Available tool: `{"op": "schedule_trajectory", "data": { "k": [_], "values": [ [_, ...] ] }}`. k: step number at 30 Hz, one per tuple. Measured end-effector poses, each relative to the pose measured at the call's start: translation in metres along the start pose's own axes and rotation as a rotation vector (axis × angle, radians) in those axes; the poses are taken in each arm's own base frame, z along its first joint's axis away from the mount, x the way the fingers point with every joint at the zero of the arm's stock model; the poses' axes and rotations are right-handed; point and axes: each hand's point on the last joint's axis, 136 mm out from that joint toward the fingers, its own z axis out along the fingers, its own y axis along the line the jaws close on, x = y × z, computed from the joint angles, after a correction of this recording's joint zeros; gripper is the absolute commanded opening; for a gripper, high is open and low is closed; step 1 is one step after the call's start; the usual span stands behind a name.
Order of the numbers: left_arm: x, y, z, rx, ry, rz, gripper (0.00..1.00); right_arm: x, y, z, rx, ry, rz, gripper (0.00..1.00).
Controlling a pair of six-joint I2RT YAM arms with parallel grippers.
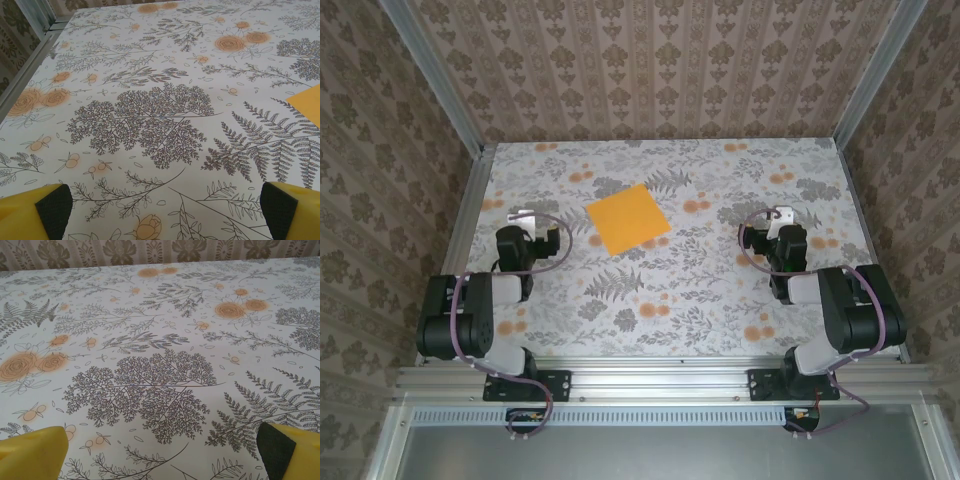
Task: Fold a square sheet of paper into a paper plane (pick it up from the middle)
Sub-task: Move the square sheet of paper to the center of the table.
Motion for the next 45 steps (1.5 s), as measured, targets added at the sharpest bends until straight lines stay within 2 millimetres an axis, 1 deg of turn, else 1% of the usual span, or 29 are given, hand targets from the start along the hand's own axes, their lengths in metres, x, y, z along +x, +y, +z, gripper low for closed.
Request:
{"op": "schedule_trajectory", "data": {
  "k": [27, 30, 32, 33, 36, 39, 41, 42, 45],
  "values": [
    [0.0, 0.0, 0.0, 0.0, 0.0, 0.0, 1.0, 0.0, 0.0, 0.0, 0.0, 0.0, 0.0, 1.0],
    [0.0, 0.002, 0.0, -0.008, 0.011, 0.0, 1.0, -0.005, 0.001, 0.0, -0.002, -0.022, 0.0, 1.0],
    [-0.005, 0.004, -0.001, -0.018, 0.026, 0.0, 1.0, -0.01, 0.002, -0.003, -0.005, -0.035, -0.007, 1.0],
    [-0.012, 0.005, -0.003, -0.024, 0.021, 0.0, 1.0, -0.014, 0.003, -0.006, -0.007, -0.042, -0.013, 1.0],
    [-0.044, 0.01, -0.013, -0.04, -0.028, -0.006, 1.0, -0.036, 0.009, -0.02, -0.01, -0.085, -0.024, 1.0],
    [-0.072, 0.014, -0.027, -0.053, -0.066, -0.044, 1.0, -0.067, 0.012, -0.034, -0.002, -0.111, -0.003, 1.0],
    [-0.083, 0.015, -0.034, -0.055, -0.065, -0.086, 1.0, -0.088, 0.014, -0.039, 0.001, -0.114, 0.033, 1.0],
    [-0.086, 0.015, -0.037, -0.054, -0.06, -0.106, 1.0, -0.101, 0.016, -0.042, -0.002, -0.116, 0.063, 1.0],
    [-0.09, 0.013, -0.044, -0.042, -0.009, -0.16, 1.0, -0.124, 0.025, -0.044, -0.019, -0.056, 0.155, 1.0]
  ]
}}
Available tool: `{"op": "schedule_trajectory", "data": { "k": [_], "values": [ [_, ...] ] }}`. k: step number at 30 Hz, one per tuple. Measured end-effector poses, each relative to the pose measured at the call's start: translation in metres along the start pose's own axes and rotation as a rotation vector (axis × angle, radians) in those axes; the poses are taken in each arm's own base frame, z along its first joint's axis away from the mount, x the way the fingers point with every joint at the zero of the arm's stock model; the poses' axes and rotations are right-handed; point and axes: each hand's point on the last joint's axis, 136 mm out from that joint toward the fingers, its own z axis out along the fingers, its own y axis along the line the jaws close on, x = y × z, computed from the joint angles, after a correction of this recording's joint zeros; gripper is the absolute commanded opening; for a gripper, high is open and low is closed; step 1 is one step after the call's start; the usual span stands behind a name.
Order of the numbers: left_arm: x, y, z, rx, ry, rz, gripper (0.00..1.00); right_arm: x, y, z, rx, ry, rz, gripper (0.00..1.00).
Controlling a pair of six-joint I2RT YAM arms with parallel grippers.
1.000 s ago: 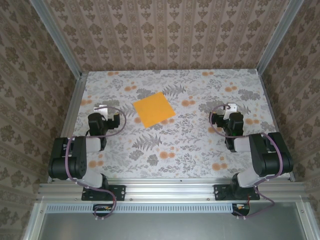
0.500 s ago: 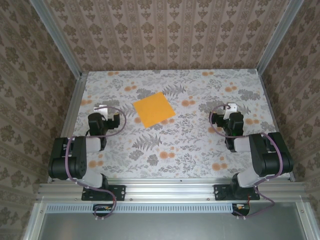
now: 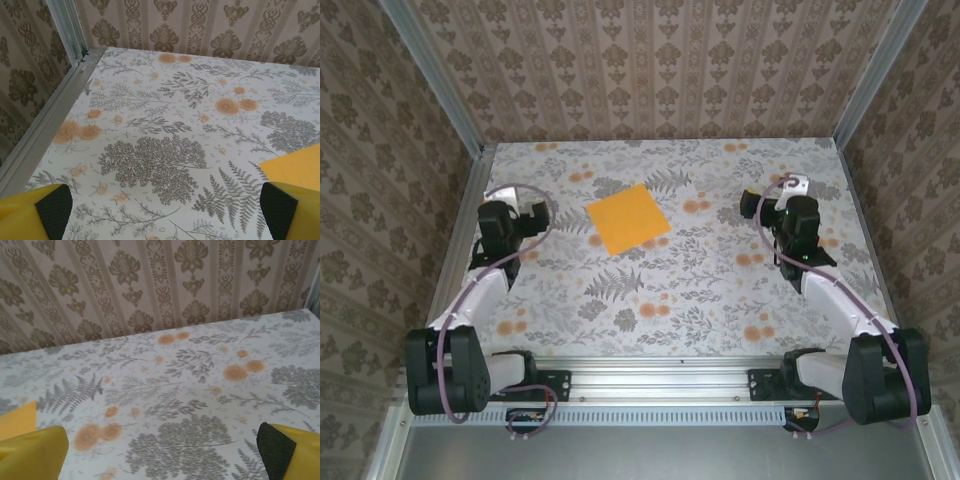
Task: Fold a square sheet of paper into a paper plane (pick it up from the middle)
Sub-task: Move the square sheet of paper to the center of the table.
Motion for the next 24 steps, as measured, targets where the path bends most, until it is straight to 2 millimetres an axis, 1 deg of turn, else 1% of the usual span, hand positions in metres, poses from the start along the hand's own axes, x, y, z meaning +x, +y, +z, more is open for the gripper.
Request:
{"op": "schedule_trajectory", "data": {
  "k": [1, 3, 4, 6, 7, 9, 10, 11, 13, 14, 17, 19, 22, 24],
  "values": [
    [-0.001, -0.002, -0.002, 0.004, 0.013, -0.009, 1.0, -0.002, 0.005, 0.001, -0.009, 0.021, 0.019, 1.0],
    [0.0, -0.01, -0.008, 0.028, 0.06, -0.022, 1.0, -0.002, 0.024, 0.004, -0.046, 0.089, 0.052, 1.0],
    [0.001, -0.015, -0.01, 0.044, 0.079, -0.021, 1.0, 0.002, 0.035, 0.007, -0.061, 0.13, 0.058, 1.0],
    [0.001, -0.027, -0.015, 0.077, 0.121, -0.014, 1.0, 0.018, 0.066, 0.014, -0.099, 0.226, 0.042, 1.0],
    [0.001, -0.032, -0.017, 0.091, 0.139, -0.011, 1.0, 0.03, 0.085, 0.019, -0.109, 0.292, 0.015, 1.0],
    [-0.001, -0.042, -0.022, 0.118, 0.164, -0.014, 1.0, 0.053, 0.13, 0.034, -0.144, 0.404, -0.037, 1.0],
    [-0.001, -0.044, -0.023, 0.127, 0.173, -0.02, 1.0, 0.065, 0.148, 0.039, -0.153, 0.447, -0.064, 1.0],
    [0.0, -0.045, -0.024, 0.131, 0.183, -0.031, 1.0, 0.077, 0.164, 0.044, -0.161, 0.486, -0.089, 1.0],
    [0.005, -0.047, -0.027, 0.139, 0.207, -0.053, 1.0, 0.104, 0.189, 0.049, -0.16, 0.565, -0.143, 1.0],
    [0.008, -0.047, -0.028, 0.142, 0.223, -0.069, 1.0, 0.121, 0.202, 0.051, -0.16, 0.609, -0.179, 1.0],
    [0.015, -0.05, -0.031, 0.153, 0.256, -0.117, 1.0, 0.154, 0.233, 0.063, -0.147, 0.691, -0.258, 1.0],
    [0.017, -0.051, -0.034, 0.16, 0.271, -0.142, 1.0, 0.169, 0.246, 0.069, -0.141, 0.715, -0.29, 1.0],
    [0.02, -0.053, -0.036, 0.166, 0.285, -0.177, 1.0, 0.186, 0.253, 0.075, -0.111, 0.756, -0.331, 0.98],
    [0.023, -0.053, -0.039, 0.166, 0.288, -0.2, 1.0, 0.192, 0.259, 0.086, -0.092, 0.767, -0.347, 0.97]
  ]
}}
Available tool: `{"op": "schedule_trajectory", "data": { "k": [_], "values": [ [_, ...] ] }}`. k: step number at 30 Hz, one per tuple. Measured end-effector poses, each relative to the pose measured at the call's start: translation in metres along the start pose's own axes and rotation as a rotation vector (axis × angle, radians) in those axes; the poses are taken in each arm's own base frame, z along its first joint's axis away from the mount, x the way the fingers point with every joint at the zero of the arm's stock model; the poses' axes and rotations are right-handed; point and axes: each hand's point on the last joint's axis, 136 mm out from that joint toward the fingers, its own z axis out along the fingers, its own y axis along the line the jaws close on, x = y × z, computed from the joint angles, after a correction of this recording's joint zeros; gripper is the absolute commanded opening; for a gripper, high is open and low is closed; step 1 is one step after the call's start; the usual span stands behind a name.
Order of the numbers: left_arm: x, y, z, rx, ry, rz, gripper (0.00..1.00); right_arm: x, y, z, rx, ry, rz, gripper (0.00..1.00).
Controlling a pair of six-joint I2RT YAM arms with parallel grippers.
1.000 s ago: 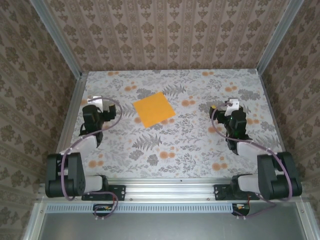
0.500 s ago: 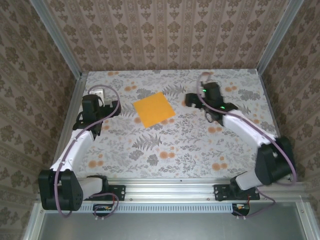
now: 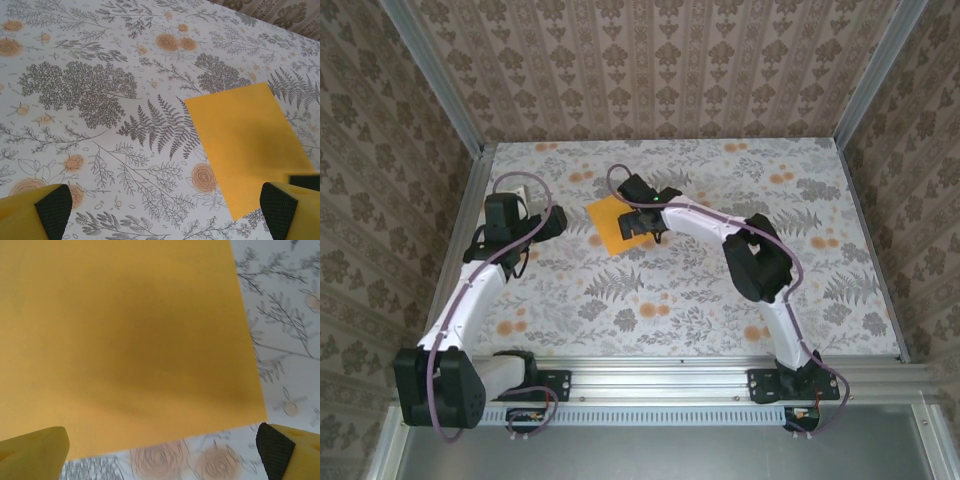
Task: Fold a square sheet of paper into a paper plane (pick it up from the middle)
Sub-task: Move the square sheet of paper to the center of the table.
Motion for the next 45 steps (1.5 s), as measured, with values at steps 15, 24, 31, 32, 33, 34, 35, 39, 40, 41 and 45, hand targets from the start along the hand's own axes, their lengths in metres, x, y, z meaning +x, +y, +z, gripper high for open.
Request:
{"op": "schedule_trajectory", "data": {
  "k": [15, 24, 31, 32, 33, 34, 35, 39, 40, 41, 45],
  "values": [
    [0.021, 0.004, -0.004, 0.002, 0.036, -0.056, 1.0, 0.017, -0.005, 0.032, 0.101, 0.085, -0.033, 0.97],
    [0.033, 0.001, -0.001, 0.033, 0.076, -0.061, 1.0, 0.097, -0.05, -0.011, 0.169, 0.191, 0.021, 0.98],
    [0.057, -0.004, 0.012, 0.05, 0.159, -0.062, 1.0, 0.156, -0.068, -0.045, 0.193, 0.296, 0.045, 1.0],
    [0.06, -0.005, 0.014, 0.051, 0.171, -0.067, 1.0, 0.156, -0.067, -0.048, 0.19, 0.302, 0.036, 1.0],
    [0.063, -0.005, 0.015, 0.051, 0.179, -0.068, 1.0, 0.154, -0.065, -0.051, 0.185, 0.305, 0.023, 1.0],
    [0.064, -0.005, 0.016, 0.05, 0.185, -0.072, 1.0, 0.149, -0.062, -0.054, 0.174, 0.303, 0.014, 1.0],
    [0.065, -0.005, 0.017, 0.048, 0.19, -0.075, 1.0, 0.14, -0.057, -0.058, 0.157, 0.289, 0.007, 1.0],
    [0.066, -0.003, 0.019, 0.038, 0.195, -0.091, 1.0, 0.1, -0.037, -0.071, 0.081, 0.212, 0.006, 1.0],
    [0.066, -0.003, 0.019, 0.035, 0.194, -0.094, 1.0, 0.095, -0.034, -0.072, 0.069, 0.206, 0.007, 1.0],
    [0.066, -0.002, 0.019, 0.033, 0.193, -0.095, 1.0, 0.091, -0.031, -0.071, 0.058, 0.203, 0.01, 1.0],
    [0.066, -0.001, 0.019, 0.023, 0.19, -0.101, 1.0, 0.091, -0.027, -0.054, 0.041, 0.243, 0.01, 1.0]
  ]
}}
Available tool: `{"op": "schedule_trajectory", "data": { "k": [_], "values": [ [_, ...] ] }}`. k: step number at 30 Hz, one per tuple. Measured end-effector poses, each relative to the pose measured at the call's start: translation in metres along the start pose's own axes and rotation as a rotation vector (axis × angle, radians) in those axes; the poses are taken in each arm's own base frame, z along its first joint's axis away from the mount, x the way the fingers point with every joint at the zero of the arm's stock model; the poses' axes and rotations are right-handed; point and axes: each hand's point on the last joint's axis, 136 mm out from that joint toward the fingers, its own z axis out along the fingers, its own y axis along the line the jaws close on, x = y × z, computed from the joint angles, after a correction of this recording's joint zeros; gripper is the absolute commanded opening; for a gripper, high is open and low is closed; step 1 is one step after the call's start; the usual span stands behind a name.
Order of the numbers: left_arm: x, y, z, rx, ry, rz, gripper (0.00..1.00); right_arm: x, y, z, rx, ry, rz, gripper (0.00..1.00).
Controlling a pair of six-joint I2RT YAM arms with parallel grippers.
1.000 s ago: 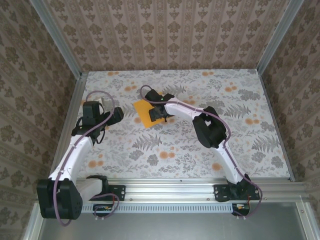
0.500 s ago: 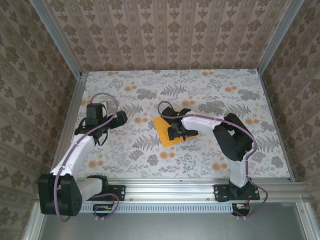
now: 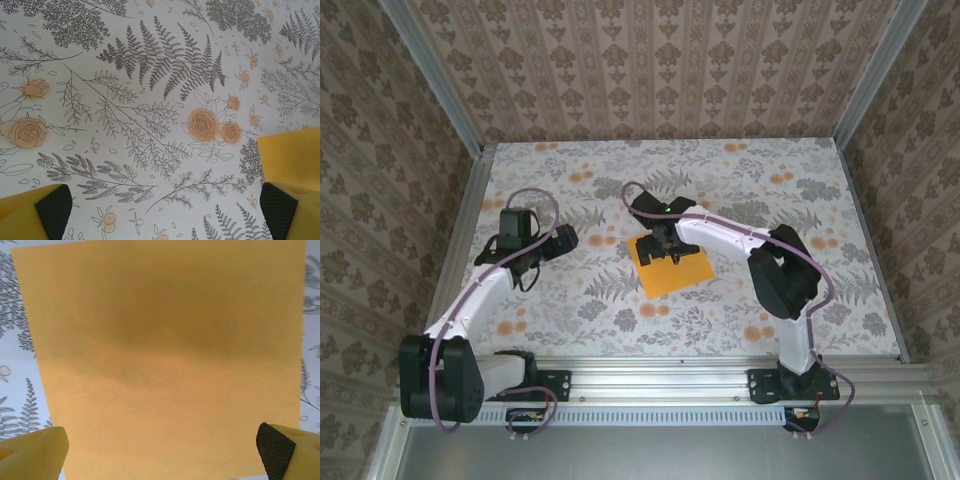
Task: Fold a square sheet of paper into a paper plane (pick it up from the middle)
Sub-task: Move the square sheet of paper to the center of the table, then fold the square sheet of paper in half at the center of the table.
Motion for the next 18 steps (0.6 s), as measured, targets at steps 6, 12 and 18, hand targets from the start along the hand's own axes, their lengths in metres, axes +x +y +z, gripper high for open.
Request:
{"op": "schedule_trajectory", "data": {
  "k": [6, 12, 18],
  "values": [
    [0.0, 0.001, 0.0, -0.003, 0.0, 0.0, 1.0, -0.001, -0.006, 0.027, -0.002, 0.069, -0.014, 1.0],
    [0.007, 0.004, 0.002, -0.01, 0.015, -0.003, 1.0, 0.001, -0.012, 0.035, -0.024, 0.107, -0.013, 1.0],
    [0.008, 0.005, 0.003, -0.012, 0.019, -0.004, 1.0, 0.007, -0.011, 0.049, -0.034, 0.148, -0.027, 1.0]
  ]
}}
